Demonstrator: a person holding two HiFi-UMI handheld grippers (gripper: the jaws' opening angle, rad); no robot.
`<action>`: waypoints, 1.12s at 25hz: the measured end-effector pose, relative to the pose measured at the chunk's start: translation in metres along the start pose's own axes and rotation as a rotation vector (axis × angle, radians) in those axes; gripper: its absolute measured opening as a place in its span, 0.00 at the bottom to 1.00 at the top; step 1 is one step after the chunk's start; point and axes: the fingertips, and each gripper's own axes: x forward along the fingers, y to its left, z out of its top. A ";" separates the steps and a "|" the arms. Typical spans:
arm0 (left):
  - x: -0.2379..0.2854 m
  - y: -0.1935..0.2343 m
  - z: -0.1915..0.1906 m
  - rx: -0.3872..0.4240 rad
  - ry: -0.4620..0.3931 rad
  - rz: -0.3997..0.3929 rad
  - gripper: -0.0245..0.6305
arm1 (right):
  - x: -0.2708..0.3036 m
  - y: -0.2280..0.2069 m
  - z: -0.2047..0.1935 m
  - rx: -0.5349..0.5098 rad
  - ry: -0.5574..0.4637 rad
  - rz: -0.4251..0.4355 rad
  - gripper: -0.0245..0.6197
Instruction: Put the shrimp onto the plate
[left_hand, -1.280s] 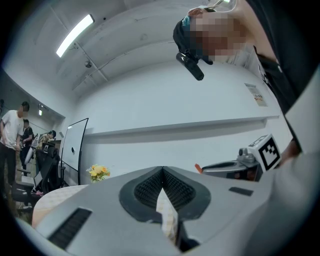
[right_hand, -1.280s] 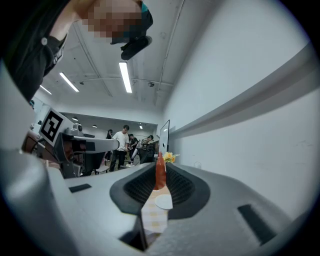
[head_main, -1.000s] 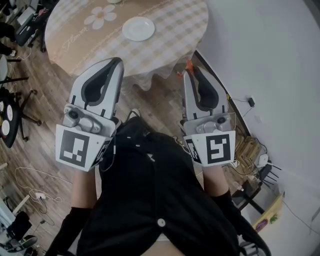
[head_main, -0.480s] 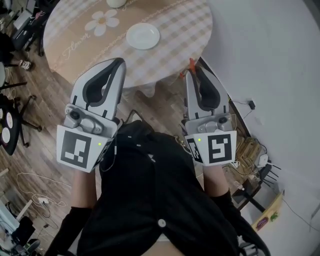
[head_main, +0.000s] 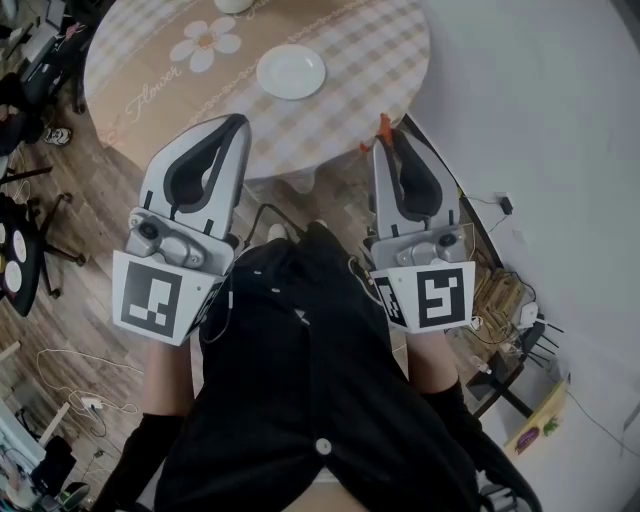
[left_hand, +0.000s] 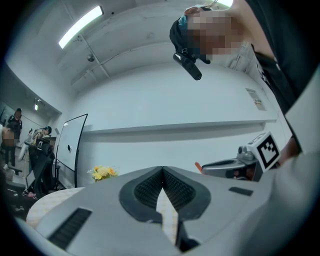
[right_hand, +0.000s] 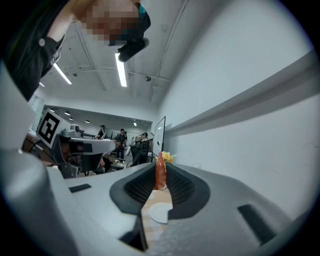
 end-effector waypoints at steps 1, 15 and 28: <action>0.000 0.001 -0.001 -0.002 0.001 0.000 0.04 | 0.001 0.000 0.000 0.000 0.002 0.000 0.11; 0.028 0.020 -0.006 0.003 0.014 0.064 0.04 | 0.039 -0.020 -0.004 0.006 -0.012 0.066 0.11; 0.091 0.045 -0.011 -0.004 0.016 0.179 0.04 | 0.102 -0.069 -0.016 0.015 -0.011 0.190 0.11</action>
